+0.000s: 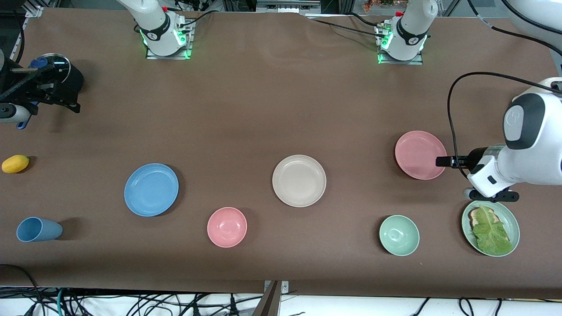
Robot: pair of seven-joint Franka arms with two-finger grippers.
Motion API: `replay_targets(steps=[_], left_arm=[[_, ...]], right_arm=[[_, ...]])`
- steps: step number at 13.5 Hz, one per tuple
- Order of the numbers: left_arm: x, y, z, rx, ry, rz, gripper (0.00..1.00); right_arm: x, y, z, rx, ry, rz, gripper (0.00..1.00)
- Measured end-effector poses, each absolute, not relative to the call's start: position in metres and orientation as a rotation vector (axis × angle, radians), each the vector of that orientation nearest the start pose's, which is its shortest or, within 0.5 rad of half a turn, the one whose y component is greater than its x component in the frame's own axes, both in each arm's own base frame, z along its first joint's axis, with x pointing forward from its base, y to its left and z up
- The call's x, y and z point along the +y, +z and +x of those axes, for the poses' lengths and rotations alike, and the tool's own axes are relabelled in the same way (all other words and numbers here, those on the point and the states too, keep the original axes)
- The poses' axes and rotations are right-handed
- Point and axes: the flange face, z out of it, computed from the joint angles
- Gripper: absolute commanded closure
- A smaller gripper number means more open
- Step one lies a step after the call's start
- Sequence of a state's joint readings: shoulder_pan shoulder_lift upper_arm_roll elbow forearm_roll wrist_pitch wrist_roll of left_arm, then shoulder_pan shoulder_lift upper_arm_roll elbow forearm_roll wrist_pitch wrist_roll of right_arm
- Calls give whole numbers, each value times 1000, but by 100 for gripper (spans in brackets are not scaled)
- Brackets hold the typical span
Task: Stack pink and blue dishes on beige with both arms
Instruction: 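Reach the left gripper down to the rim of the pink plate, then grip the pink plate rim while the right gripper reaches the blue plate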
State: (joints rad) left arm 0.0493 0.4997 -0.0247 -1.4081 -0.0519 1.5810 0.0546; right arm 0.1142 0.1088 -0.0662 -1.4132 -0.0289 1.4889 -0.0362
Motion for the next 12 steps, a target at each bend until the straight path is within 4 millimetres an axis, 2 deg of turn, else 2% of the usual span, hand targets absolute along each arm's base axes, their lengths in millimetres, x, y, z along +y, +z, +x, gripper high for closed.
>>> replay_targets(steps=[3,5,8,12], left_arm=[[47,369,653,46,578,-3232,0],[63,350,648,115,568,-3270,0],[100,306,632,211,525,-3341,0],[145,251,598,281,472,-3429,0]], right_arm=[[23,629,582,-120,43,-3175,0],[19,629,583,-110,27,-3176,0],[17,630,585,-105,1,-3176,0],[18,626,590,-106,-8,-3177,0]])
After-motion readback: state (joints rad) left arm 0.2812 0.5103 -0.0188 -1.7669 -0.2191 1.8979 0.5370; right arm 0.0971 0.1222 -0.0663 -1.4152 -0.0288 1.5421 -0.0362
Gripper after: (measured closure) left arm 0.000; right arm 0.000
